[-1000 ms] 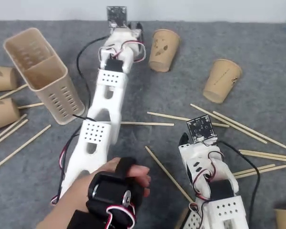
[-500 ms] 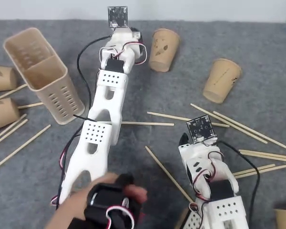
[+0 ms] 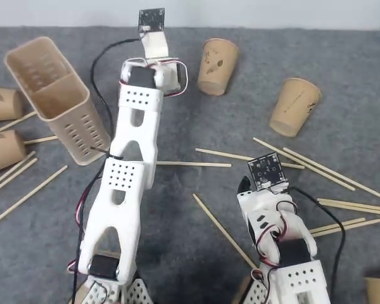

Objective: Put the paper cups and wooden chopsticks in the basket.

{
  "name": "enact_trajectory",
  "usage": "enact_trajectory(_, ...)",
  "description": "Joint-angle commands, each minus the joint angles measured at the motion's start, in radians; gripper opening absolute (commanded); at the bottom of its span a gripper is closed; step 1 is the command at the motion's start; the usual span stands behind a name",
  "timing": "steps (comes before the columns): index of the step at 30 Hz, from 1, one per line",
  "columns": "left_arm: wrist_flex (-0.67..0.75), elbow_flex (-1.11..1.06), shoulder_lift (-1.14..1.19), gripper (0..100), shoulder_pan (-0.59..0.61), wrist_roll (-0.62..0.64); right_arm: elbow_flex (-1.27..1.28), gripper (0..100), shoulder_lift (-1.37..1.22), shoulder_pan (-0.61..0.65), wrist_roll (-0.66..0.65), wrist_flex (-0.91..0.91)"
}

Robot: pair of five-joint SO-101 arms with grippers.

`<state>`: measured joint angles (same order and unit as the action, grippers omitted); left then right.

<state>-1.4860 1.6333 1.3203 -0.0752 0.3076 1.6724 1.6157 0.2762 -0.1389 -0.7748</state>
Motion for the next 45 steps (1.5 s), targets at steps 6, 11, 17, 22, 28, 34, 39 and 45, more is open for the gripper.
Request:
enact_trajectory(6, -0.272, 0.045, -0.161, 1, 0.012, 0.012, 0.018, 22.3, 0.01, -0.005, 0.006, -0.01)
enact_trajectory(11, -0.273, 0.039, -0.222, 1, -0.006, 0.012, 0.018, 22.3, 0.008, -0.007, 0.005, -0.01)
enact_trajectory(17, -0.282, 0.013, -0.27, 1, 0.017, -0.014, 0.018, 22.3, 0.013, -0.013, 0.005, -0.01)
enact_trajectory(22, -0.281, -0.225, -0.434, 1, 0.052, -0.092, 0.018, 22.3, 0.012, -0.013, 0.005, -0.008)
enact_trajectory(28, -0.264, -0.776, -0.827, 1, 0.035, -0.153, 0.018, 22.3, 0.008, -0.013, 0.005, -0.01)
enact_trajectory(34, 0.052, -1.402, -1.191, 1, 0.038, -0.15, 0.018, 22.3, 0.018, -0.005, 0.005, -0.031)
enact_trajectory(39, 0.324, -1.87, -1.502, 1, 0.035, -0.152, 0.018, 22.3, 0.018, -0.007, 0.005, -0.035)
enact_trajectory(45, 0.362, -2.187, -1.841, 1, 0.04, -0.157, 0.018, 22.3, 0.018, -0.008, 0.005, -0.035)
